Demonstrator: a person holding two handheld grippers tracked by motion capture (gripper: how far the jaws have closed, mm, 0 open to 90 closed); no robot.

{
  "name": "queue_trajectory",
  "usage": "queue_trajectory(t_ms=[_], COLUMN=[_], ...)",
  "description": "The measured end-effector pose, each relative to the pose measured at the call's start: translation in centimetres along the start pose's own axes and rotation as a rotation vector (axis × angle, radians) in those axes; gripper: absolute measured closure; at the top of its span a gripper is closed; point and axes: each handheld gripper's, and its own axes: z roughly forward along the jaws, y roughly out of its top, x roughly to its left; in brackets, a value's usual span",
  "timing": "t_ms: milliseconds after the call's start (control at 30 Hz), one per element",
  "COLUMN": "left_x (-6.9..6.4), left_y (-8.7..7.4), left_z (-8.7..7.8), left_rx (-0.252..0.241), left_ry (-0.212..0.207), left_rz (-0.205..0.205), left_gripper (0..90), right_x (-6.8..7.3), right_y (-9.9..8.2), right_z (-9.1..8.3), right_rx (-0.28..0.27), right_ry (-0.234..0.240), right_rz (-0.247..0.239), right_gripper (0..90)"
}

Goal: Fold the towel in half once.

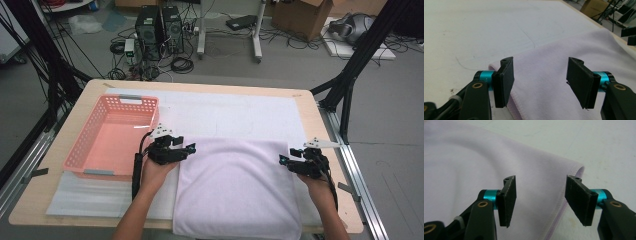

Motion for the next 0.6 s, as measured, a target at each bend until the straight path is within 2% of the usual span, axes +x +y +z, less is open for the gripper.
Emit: queue_trajectory(t_ms=[133, 233, 300, 400, 467, 600], left_x=[1.0, 1.4, 1.5, 1.6, 1.8, 2.2], left_y=[-0.2, -0.4, -0.3, 0.0, 0.0, -0.5], left_z=[1.0, 1.7, 2.1, 2.7, 3.2, 4.1], left_rx=[0.016, 0.028, 0.038, 0.061, 0.100, 0.145], left_ry=[0.031, 0.089, 0.112, 0.124, 0.131, 0.138], left_rz=[-0.014, 0.019, 0.004, -0.007, -0.011, -0.028], left_gripper=[37.7, 40.3, 41.4, 42.8, 43.0, 43.9], right_x=[-0.9, -1.6, -2.0, -2.6, -2.9, -3.3], right_y=[0.5, 0.8, 0.9, 0.9, 0.8, 0.7], right_z=[1.0, 1.4, 1.6, 2.2, 2.6, 3.4], right_rx=[0.011, 0.016, 0.017, 0.029, 0.039, 0.055], right_ry=[-0.025, -0.037, -0.043, -0.058, -0.068, -0.072], right_rz=[0.018, 0.035, 0.051, 0.068, 0.071, 0.077], right_gripper=[40.5, 40.5, 41.0, 42.8, 43.4, 43.1])
